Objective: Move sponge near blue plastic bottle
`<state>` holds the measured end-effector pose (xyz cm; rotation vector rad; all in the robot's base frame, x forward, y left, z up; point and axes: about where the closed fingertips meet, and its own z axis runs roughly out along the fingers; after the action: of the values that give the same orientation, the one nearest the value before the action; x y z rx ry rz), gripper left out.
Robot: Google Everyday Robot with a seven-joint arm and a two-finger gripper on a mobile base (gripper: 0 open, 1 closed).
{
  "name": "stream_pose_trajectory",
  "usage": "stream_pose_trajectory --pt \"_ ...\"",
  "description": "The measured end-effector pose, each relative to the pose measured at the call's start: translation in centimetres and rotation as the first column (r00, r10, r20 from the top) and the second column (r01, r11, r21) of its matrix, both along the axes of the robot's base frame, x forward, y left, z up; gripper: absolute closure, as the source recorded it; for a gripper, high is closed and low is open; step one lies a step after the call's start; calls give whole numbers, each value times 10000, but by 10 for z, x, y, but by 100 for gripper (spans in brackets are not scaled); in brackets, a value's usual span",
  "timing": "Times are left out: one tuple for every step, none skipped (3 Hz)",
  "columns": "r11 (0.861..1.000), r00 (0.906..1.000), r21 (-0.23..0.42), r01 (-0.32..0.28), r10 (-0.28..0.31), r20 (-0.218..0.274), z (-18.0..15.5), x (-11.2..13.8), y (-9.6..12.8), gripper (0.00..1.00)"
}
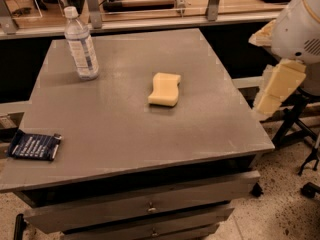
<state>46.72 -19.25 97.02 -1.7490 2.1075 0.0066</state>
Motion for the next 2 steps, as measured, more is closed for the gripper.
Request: stream_pose_trajectory --pt "9903 9953 1095 -855 798 551 -11 47 39 0" --pt "9763 9926 1905 -1031 885 835 -25 83 60 0"
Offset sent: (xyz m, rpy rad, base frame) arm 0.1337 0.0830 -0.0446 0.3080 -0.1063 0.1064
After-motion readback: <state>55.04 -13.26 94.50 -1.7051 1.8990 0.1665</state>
